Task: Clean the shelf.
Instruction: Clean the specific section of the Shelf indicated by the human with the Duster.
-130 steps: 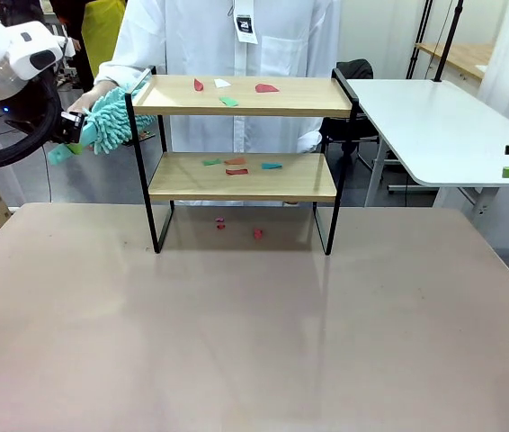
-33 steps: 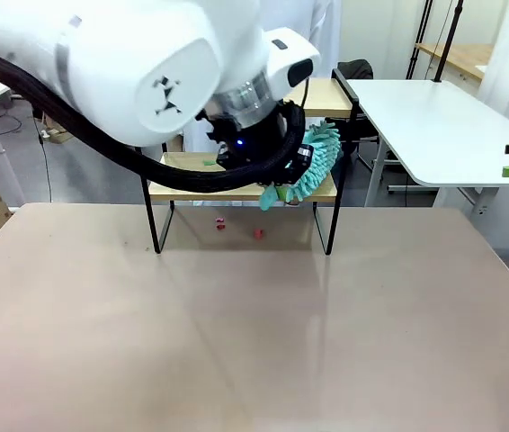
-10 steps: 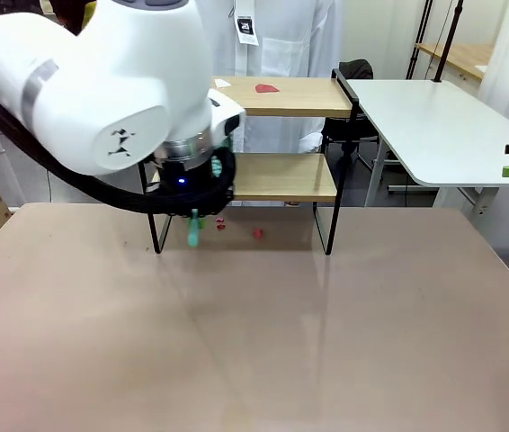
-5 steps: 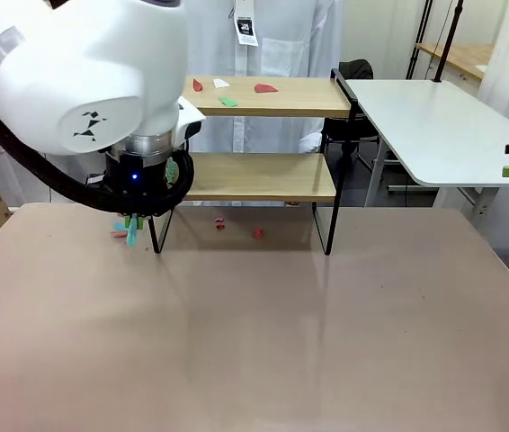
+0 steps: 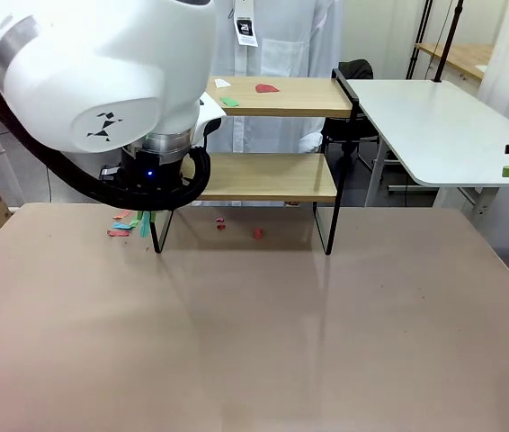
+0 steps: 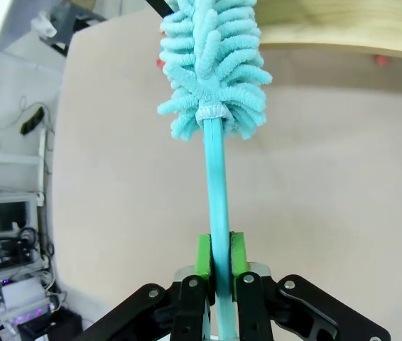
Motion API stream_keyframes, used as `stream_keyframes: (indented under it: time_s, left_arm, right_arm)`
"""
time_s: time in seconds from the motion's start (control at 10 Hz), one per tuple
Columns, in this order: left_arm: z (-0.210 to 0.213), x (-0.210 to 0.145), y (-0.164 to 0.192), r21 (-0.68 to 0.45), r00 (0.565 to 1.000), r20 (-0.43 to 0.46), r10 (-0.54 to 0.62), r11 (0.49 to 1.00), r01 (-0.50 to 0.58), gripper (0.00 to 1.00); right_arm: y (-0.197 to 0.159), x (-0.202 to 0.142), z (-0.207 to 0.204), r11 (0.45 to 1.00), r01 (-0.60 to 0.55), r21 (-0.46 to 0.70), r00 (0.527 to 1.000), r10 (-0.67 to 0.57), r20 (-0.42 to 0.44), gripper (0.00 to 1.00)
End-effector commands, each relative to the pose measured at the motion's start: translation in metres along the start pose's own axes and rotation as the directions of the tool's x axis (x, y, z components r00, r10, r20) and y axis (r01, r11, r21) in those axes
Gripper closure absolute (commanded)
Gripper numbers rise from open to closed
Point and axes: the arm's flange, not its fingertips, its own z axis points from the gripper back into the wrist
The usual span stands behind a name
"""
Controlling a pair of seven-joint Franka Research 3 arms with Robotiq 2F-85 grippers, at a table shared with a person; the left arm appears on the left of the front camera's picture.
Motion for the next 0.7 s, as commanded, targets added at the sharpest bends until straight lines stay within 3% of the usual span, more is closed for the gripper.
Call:
stream_keyframes:
  time_s: [0.0,0.3,0.6]
  left_arm:
    - [0.016,-0.002,0.009,-0.144,0.999,0.054,-0.006,0.989,0.014,0.87]
    - [0.022,-0.007,0.040,-0.295,0.994,0.104,-0.024,0.954,0.053,0.87]
    - [0.023,-0.015,0.066,-0.464,0.966,0.189,-0.177,0.851,0.246,0.87]
  right_arm:
    - [0.001,0.008,-0.003,1.000,0.013,-0.012,1.000,-0.014,-0.019,0.00]
    - [0.001,0.008,-0.003,1.000,0.013,-0.012,1.000,-0.014,-0.019,0.00]
    - [0.001,0.008,-0.003,1.000,0.013,-0.012,1.000,-0.014,-0.019,0.00]
